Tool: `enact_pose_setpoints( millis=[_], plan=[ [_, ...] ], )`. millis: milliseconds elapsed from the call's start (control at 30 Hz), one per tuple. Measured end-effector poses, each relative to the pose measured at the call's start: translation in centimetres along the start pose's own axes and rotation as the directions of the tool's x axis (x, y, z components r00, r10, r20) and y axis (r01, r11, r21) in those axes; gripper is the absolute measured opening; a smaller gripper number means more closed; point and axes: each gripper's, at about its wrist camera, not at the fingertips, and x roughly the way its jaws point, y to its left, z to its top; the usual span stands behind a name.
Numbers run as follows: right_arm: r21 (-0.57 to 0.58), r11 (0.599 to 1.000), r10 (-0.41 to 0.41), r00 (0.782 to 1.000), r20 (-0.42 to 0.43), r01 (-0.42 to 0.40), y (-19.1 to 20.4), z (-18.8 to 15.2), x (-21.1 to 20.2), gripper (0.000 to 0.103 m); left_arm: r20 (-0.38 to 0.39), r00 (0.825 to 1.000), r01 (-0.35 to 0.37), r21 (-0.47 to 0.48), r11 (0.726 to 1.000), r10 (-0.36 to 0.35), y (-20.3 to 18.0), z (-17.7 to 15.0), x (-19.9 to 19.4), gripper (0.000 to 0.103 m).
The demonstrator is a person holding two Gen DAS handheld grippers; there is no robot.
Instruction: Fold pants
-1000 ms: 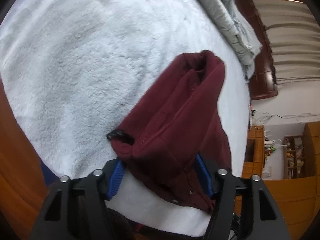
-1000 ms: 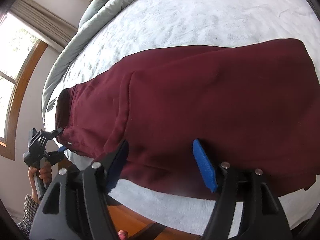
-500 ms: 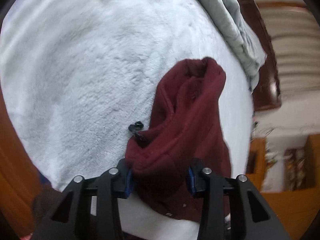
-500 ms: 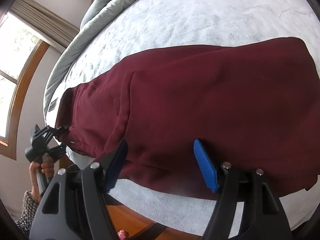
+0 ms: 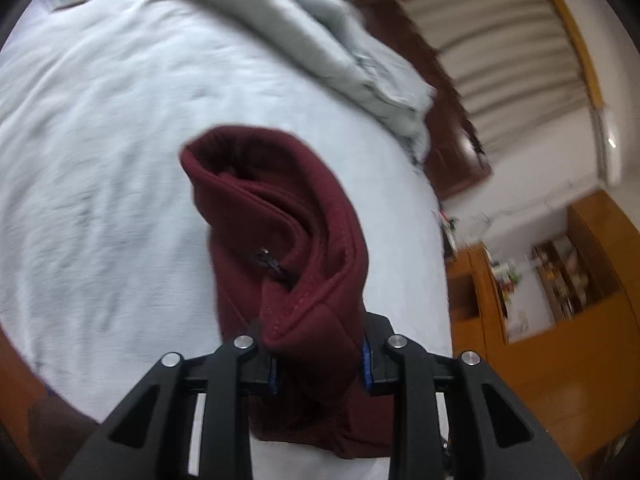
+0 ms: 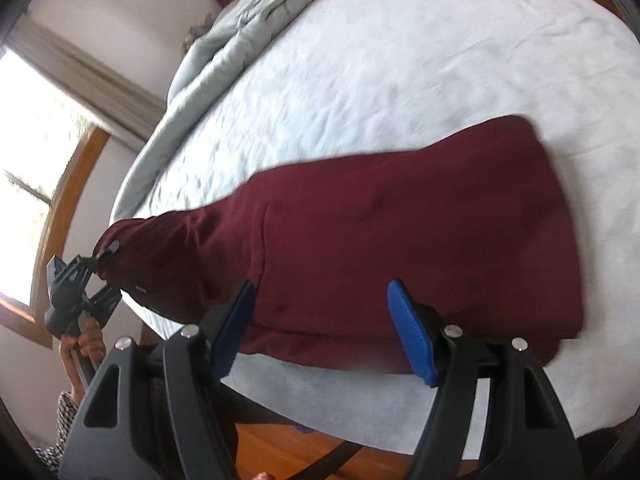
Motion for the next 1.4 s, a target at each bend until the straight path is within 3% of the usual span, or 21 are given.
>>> enact_pose_setpoints(
  millis=[133,400,667,967,1067,1133,1200,1267,1333,1400],
  plan=[
    [0.015,1.0,-0.017,0.999,0.041,0.016,-1.7,0.4,-1.9,0.071,-0.032,0.999,0.009,0.147,0.989,-0.004,-4.4,-1.6,1.4,0.028],
    [0.051,0.999,-0.021,0.998,0.065,0.018,-3.8,0.6,-2.4,0.071,-0.14,0.988,0.0,0.381,0.925,0.058,-10.9,-6.9,5.2,0.029],
    [0.057,0.998,-0.014,0.999,0.051,0.011,-4.7,0.9,-1.6,0.071,-0.199,0.972,-0.014,0.489,0.872,0.127,-13.6,-10.7,8.7,0.03],
    [0.079,0.996,-0.047,0.999,0.014,0.046,-6.0,0.3,0.0,0.07,-0.238,0.95,-0.02,0.594,0.804,0.2,-15.2,-12.7,11.8,0.031],
    [0.087,0.995,-0.046,0.999,0.01,0.045,-6.3,0.1,0.2,0.07,-0.265,0.939,-0.008,0.621,0.784,0.22,-15.6,-13.6,12.9,0.037],
    [0.091,0.995,-0.047,0.999,0.004,0.046,-6.5,0.1,0.3,0.07,-0.313,0.923,0.012,0.604,0.797,0.223,-15.2,-13.9,13.7,0.048],
    [0.092,0.995,-0.049,0.999,-0.003,0.049,-6.5,0.1,0.4,0.071,-0.362,0.906,0.024,0.563,0.826,0.221,-14.7,-14.0,14.6,0.051],
    [0.091,0.995,-0.049,0.999,-0.009,0.05,-6.4,0.2,0.4,0.072,-0.395,0.894,0.045,0.548,0.835,0.211,-14.1,-14.2,14.9,0.059],
    [0.093,0.995,-0.043,0.999,-0.016,0.045,-6.4,0.3,0.4,0.074,-0.428,0.884,0.081,0.534,0.842,0.186,-13.5,-14.0,14.3,0.075],
    [0.094,0.995,-0.039,0.999,-0.02,0.041,-6.4,0.4,0.4,0.076,-0.482,0.87,0.156,0.475,0.866,0.107,-13.7,-13.5,13.1,0.089]
  ],
)
